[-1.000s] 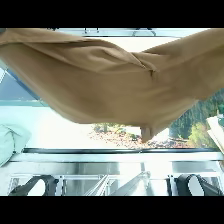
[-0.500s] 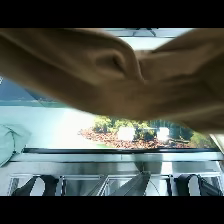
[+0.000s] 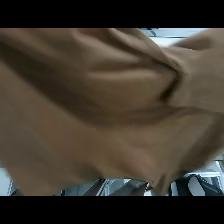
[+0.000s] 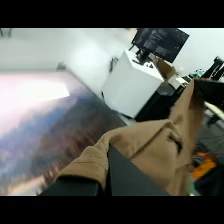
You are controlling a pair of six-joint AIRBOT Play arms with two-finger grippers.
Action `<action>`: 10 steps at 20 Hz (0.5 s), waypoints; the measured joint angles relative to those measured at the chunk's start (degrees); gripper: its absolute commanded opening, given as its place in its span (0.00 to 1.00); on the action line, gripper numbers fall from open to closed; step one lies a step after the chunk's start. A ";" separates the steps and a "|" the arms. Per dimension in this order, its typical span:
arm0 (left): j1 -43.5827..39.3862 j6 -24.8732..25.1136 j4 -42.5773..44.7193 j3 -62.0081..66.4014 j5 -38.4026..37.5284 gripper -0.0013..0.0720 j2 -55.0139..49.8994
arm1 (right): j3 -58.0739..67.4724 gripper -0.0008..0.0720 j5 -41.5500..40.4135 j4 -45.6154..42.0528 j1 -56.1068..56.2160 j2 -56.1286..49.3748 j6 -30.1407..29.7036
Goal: Fold the shirts.
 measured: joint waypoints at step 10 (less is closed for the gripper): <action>-18.71 3.10 19.23 0.76 10.82 0.04 -46.38 | -7.78 0.03 -12.61 1.77 13.14 -39.19 -8.41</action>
